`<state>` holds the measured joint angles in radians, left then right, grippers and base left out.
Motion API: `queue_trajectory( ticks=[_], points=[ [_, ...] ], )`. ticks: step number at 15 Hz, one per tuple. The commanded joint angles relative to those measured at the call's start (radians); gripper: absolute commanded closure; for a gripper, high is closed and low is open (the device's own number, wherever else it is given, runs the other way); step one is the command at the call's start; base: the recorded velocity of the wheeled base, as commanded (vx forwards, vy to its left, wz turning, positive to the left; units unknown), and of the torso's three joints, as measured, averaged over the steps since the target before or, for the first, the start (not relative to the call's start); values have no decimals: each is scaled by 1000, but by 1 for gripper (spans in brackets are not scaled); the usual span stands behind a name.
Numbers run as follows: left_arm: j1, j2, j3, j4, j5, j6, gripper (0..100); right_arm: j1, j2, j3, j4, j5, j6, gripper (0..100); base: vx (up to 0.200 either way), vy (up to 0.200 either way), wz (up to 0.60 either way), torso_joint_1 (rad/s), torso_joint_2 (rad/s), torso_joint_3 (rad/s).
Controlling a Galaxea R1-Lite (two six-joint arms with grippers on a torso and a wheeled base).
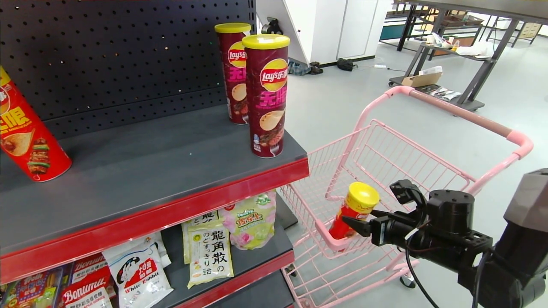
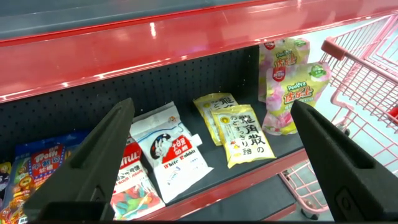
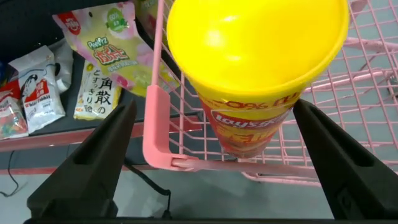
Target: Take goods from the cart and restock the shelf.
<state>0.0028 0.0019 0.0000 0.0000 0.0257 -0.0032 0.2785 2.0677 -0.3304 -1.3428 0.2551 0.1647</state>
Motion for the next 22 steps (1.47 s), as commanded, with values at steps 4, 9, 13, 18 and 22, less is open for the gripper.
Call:
queue_trajectory(
  ticks=[4, 9, 13, 18, 22],
  points=[
    [0, 1, 0, 0, 0, 0, 0, -10, 57, -13, -3, 1, 1, 0, 0, 0, 0, 0, 0, 0],
    [0, 0, 0, 0, 0, 0, 0, -18, 94, -73, -9, 1, 4, 0, 0, 0, 0, 0, 0, 0],
    [0, 1, 0, 0, 0, 0, 0, -32, 127, -124, -9, 1, 1, 0, 0, 0, 0, 0, 0, 0],
    [0, 0, 0, 0, -1, 3, 0, -30, 150, -154, -9, 1, 7, 100, 0, 0, 0, 0, 0, 0],
    [0, 1, 0, 0, -1, 3, 0, -25, 101, -177, -7, -16, 1, 100, 0, 0, 0, 0, 0, 0]
  ],
)
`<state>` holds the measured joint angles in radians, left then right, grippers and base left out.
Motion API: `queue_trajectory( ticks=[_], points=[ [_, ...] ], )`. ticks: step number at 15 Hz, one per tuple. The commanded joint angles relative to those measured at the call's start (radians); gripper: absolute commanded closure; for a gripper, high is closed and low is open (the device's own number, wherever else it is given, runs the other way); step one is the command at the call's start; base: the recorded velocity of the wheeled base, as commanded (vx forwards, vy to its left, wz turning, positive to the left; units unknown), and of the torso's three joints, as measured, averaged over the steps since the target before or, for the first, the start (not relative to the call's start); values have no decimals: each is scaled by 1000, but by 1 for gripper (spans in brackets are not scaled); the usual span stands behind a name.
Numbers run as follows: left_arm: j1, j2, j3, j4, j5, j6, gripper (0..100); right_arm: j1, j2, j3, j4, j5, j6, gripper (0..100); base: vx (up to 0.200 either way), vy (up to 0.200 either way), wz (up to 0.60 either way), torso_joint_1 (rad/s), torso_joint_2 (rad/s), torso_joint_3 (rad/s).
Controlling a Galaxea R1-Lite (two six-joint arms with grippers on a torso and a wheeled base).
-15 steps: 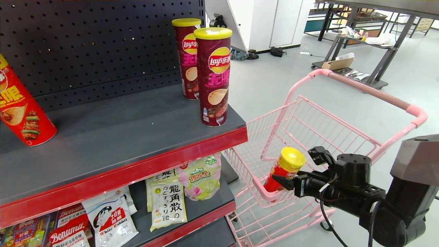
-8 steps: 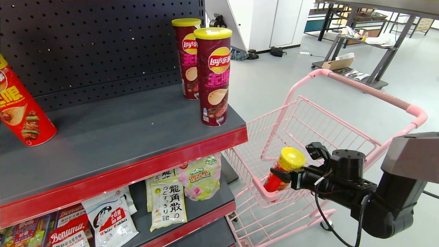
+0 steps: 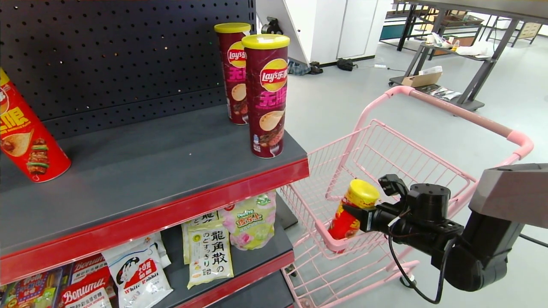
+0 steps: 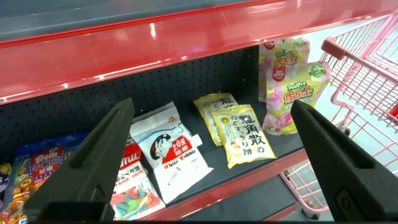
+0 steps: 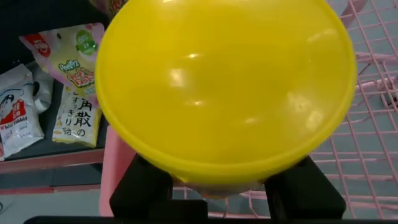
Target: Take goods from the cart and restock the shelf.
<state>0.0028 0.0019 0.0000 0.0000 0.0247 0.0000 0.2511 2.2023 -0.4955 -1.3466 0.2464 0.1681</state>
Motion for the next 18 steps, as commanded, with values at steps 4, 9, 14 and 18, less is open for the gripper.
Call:
queue_trajectory(
  ticks=[4, 9, 14, 18],
  points=[
    [0, 0, 0, 0, 0, -2, 0, -13, -247, -115, 162, -15, -52, 100, 0, 0, 0, 0, 0, 0],
    [0, 0, 0, 2, 0, -2, 0, -24, -699, -288, 641, -21, -128, 100, 0, 0, 0, 0, 0, 0],
    [-1, 0, 0, 2, 0, -2, 0, -65, -1279, -290, 1322, -131, -177, 100, 0, 0, 0, 0, 0, 0],
    [0, 1, 0, 2, -2, -2, 0, -157, -1555, -186, 1606, -174, -214, 100, 0, 0, 0, 0, 0, 0]
  ],
)
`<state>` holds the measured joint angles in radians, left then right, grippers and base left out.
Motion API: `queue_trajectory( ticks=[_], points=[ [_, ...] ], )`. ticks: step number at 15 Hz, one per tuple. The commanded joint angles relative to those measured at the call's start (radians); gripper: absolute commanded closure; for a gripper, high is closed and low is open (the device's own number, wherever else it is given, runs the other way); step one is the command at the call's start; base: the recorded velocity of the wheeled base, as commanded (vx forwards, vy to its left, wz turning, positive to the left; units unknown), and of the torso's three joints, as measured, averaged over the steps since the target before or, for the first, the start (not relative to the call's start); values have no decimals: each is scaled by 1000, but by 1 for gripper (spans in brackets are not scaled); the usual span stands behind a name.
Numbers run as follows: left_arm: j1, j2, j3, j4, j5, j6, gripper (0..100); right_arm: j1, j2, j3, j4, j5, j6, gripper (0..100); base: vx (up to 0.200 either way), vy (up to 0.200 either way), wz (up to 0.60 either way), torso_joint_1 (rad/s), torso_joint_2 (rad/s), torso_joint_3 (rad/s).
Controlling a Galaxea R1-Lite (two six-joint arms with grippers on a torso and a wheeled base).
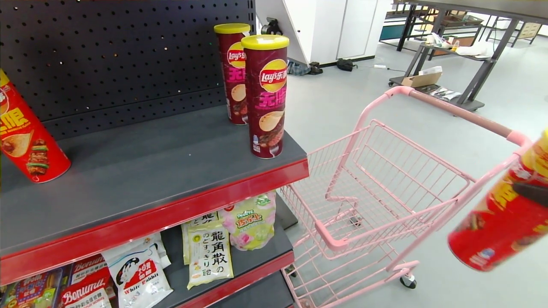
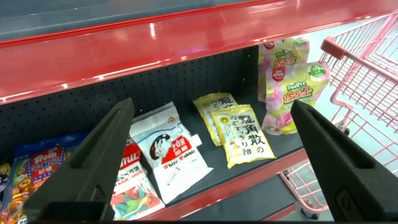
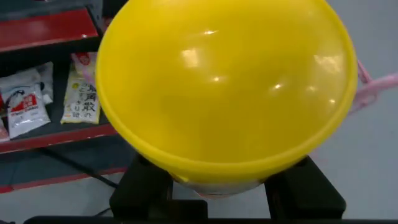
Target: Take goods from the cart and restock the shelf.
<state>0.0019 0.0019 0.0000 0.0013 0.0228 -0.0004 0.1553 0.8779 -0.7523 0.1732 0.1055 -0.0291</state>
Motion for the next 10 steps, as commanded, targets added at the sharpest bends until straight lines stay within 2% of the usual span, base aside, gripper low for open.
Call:
queue_trajectory(
  ticks=[1, 4, 7, 10],
  points=[
    [1, 1, 0, 0, 0, -1, 0, -92, -243, 99, 80, -70, -37, 100, 0, 0, 0, 0, 0, 0],
    [1, 1, 0, 0, 0, 0, 0, -126, -258, 114, 83, -83, -51, 100, 0, 0, 0, 0, 0, 0],
    [1, 1, 0, 0, 0, 0, 0, -120, -280, 116, 91, -75, -54, 100, 0, 0, 0, 17, -45, -28],
    [0, 1, 0, 0, 0, -1, 0, -108, -289, 116, 91, -69, -54, 100, 0, 0, 0, 139, -434, -269]
  ],
)
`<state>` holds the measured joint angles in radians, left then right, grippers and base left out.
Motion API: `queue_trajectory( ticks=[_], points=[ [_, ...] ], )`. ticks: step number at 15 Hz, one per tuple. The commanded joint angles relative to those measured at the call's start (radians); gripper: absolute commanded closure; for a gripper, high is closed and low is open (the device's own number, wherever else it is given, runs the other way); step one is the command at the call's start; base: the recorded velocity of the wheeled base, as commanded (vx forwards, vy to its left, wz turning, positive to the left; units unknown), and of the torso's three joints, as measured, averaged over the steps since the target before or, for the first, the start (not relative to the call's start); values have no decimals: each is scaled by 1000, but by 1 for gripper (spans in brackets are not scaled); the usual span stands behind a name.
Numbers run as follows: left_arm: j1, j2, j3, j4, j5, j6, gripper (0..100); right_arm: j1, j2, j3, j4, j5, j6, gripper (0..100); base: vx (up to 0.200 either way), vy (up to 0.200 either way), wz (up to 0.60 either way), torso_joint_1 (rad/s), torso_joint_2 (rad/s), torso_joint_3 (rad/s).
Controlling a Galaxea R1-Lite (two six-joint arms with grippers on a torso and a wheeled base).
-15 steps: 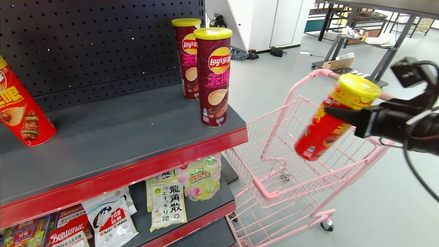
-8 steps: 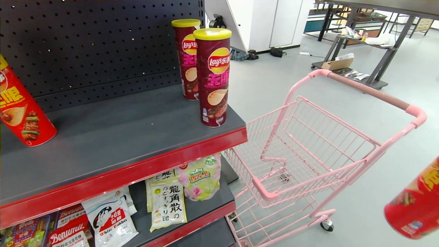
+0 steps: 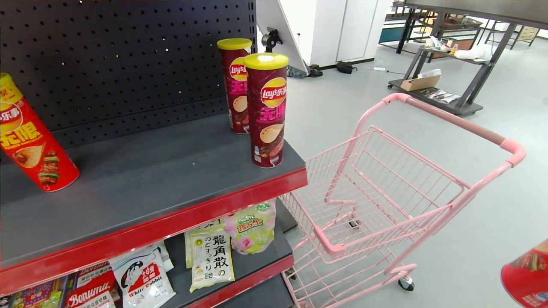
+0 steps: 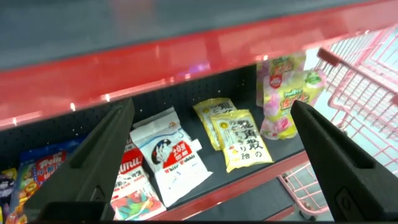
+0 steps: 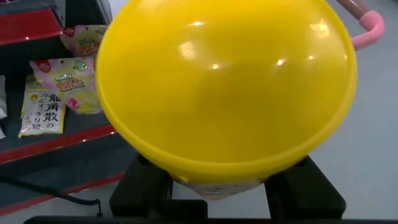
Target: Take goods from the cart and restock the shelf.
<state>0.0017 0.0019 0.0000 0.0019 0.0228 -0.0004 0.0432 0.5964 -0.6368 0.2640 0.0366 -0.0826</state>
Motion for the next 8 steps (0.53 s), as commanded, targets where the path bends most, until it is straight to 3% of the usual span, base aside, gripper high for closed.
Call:
queue_trajectory(
  ticks=[1, 8],
  points=[
    [0, 1, 0, 0, 0, -1, 0, 4, -9, 2, 0, 5, 1, 100, 0, 0, 0, 188, -564, -349],
    [1, 1, 0, 0, 0, -1, 0, 4, -6, 23, -9, 20, 0, 100, 0, 0, 0, 179, -463, -285]
  ],
)
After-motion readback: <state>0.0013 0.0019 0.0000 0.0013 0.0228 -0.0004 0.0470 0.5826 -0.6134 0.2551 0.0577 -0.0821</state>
